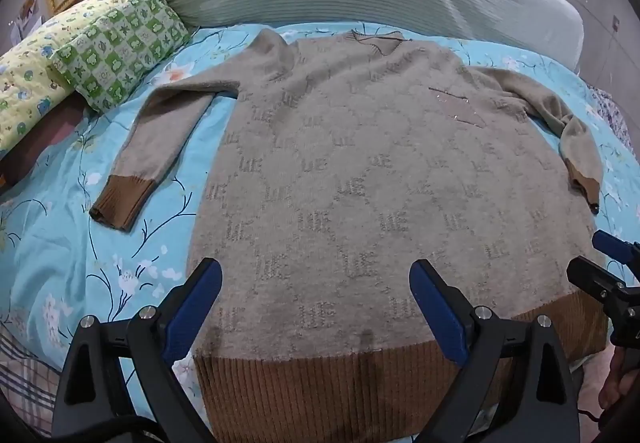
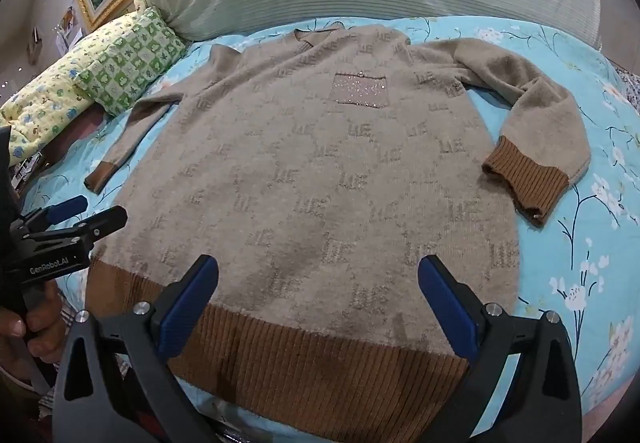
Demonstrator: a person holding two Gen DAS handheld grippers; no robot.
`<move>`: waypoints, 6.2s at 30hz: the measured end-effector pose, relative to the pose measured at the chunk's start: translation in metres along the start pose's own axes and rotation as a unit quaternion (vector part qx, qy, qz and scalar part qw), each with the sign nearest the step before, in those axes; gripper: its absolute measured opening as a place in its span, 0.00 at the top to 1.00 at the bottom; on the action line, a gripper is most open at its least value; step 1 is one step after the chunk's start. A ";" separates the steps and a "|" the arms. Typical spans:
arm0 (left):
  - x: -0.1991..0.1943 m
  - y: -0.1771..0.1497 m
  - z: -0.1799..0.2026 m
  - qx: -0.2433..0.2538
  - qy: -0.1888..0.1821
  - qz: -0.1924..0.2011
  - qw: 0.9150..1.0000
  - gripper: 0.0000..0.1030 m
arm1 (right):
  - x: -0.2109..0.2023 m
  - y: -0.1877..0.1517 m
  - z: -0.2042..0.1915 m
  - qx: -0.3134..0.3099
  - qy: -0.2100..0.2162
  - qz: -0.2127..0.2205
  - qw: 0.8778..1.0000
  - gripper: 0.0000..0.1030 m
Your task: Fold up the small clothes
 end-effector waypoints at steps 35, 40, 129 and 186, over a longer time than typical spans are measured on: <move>0.005 -0.002 -0.002 -0.010 -0.002 -0.027 1.000 0.07 | -0.002 -0.004 -0.013 -0.012 0.009 0.012 1.000 0.03; 0.005 -0.001 -0.002 -0.010 0.000 -0.018 1.000 0.07 | -0.002 -0.004 -0.013 -0.008 0.012 0.006 1.000 0.03; 0.092 0.085 -0.093 -0.144 -0.115 -0.013 0.983 0.07 | 0.190 0.208 -0.160 0.068 0.295 -0.096 0.948 0.92; 0.241 0.184 -0.065 -0.121 -0.171 0.013 0.978 0.93 | 0.181 0.296 0.141 0.069 -0.075 -0.032 0.994 0.92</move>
Point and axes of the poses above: each gripper's, at about its wrist camera, not at the fingertips, and x roughly the way its jaws point, z to its right, y to its top, the point moved 2 cm from there along x, roughly the way its jaws point, and after that the axes turned 11 degrees about x, right-handed, at the moved point
